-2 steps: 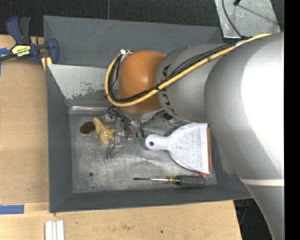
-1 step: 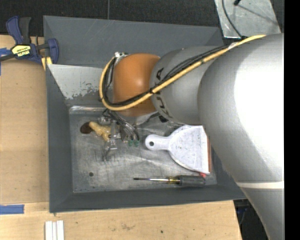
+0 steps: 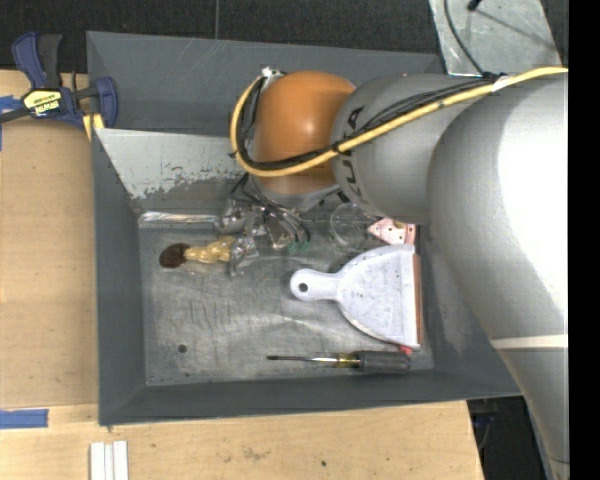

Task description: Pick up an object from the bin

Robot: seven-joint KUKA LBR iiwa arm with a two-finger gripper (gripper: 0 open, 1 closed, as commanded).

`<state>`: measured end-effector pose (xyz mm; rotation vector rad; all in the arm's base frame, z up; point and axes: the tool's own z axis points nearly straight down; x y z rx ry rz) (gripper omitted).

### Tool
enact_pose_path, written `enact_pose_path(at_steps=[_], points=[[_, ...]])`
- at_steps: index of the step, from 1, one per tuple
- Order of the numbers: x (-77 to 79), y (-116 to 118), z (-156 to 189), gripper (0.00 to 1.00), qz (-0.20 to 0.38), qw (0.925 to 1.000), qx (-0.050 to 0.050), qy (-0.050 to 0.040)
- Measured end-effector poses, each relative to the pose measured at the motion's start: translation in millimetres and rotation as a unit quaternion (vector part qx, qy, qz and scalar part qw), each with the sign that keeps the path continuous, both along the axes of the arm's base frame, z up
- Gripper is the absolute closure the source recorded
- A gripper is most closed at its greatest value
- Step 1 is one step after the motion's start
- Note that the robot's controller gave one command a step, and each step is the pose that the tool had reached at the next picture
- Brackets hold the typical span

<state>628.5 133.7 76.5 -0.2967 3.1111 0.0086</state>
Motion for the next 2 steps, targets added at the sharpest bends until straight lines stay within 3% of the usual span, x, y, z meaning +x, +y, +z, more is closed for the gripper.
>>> enact_pose_path(at_steps=[1,2], points=[[0.0,0,0,1.00,0.000,1.0000,0.000,0.0000],[-5.1,0,32,1.00,0.005,1.0000,-0.003,0.0069]])
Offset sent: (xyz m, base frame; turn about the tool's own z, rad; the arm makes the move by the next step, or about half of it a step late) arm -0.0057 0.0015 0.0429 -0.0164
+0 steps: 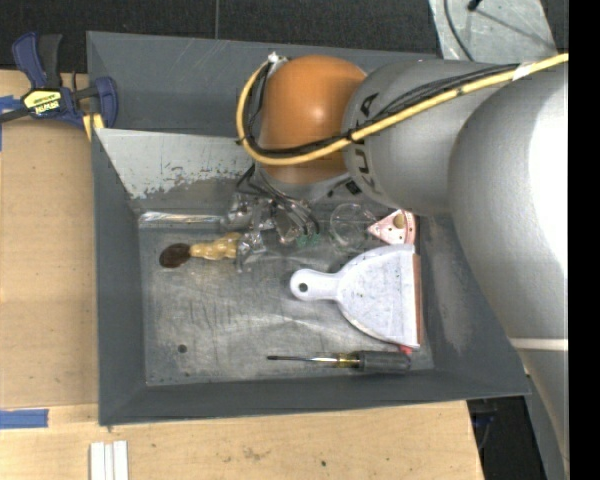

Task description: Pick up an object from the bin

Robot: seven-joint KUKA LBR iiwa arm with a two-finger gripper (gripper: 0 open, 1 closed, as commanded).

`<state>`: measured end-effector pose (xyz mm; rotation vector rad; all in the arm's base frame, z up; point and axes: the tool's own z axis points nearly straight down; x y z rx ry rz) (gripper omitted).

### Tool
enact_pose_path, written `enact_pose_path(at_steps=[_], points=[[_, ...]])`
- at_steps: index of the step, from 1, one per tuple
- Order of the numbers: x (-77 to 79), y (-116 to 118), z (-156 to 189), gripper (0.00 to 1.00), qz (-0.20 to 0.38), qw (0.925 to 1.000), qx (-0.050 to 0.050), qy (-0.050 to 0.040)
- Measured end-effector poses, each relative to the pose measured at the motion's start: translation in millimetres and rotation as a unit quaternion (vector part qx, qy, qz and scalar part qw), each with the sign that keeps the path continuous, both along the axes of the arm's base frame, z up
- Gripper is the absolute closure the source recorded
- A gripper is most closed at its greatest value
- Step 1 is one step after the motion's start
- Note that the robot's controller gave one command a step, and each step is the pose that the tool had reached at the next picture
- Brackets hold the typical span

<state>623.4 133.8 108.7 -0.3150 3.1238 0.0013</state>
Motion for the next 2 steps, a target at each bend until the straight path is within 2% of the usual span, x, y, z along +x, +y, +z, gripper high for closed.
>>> enact_pose_path(at_steps=[1,2], points=[[-6.9,2,29,1.00,-0.008,1.0000,0.001,-0.0022],[-3.8,-8,99,1.00,0.001,1.0000,0.000,-0.0011]])
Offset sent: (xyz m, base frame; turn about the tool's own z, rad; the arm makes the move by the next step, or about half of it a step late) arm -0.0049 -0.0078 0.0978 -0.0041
